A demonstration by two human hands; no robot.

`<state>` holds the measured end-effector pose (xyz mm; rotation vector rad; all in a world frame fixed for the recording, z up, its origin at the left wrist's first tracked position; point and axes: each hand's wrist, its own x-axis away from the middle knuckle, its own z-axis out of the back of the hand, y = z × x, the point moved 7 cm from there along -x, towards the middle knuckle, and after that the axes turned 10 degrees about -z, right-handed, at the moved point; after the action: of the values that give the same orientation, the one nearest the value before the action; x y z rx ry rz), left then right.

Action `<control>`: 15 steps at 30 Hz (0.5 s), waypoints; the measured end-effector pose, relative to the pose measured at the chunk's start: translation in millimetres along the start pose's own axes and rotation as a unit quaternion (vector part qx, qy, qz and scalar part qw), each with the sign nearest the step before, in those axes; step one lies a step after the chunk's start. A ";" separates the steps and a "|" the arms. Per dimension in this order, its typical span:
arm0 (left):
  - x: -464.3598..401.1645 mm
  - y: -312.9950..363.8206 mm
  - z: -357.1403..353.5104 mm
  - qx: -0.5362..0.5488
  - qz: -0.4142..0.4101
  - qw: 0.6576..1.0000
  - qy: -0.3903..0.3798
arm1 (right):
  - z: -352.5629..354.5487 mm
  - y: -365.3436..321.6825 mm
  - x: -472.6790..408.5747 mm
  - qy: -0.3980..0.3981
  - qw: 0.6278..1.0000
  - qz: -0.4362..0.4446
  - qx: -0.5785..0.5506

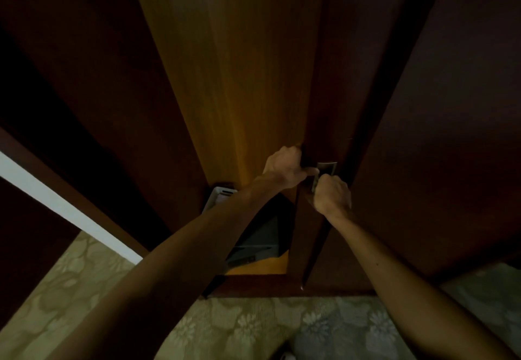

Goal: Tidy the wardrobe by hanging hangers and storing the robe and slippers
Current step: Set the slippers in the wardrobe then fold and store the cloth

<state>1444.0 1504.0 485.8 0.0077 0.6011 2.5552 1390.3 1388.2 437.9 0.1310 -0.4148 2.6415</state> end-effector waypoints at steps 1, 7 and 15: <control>1.5 -1.4 0.6 -0.001 0.002 1.000 0.001 | -1.4 -1.2 -0.3 0.002 1.000 -0.001 0.000; 14.5 -20.4 12.5 -0.007 0.010 1.000 0.005 | -6.7 -24.3 2.9 0.007 1.000 0.008 -0.013; 47.9 -72.5 37.0 -0.006 0.028 1.000 0.011 | -27.5 -78.6 29.4 0.001 0.999 0.041 -0.024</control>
<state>1441.5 1598.4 483.7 -0.0076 0.6018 2.6167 1399.4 1476.1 437.5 0.0980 -0.4917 2.7100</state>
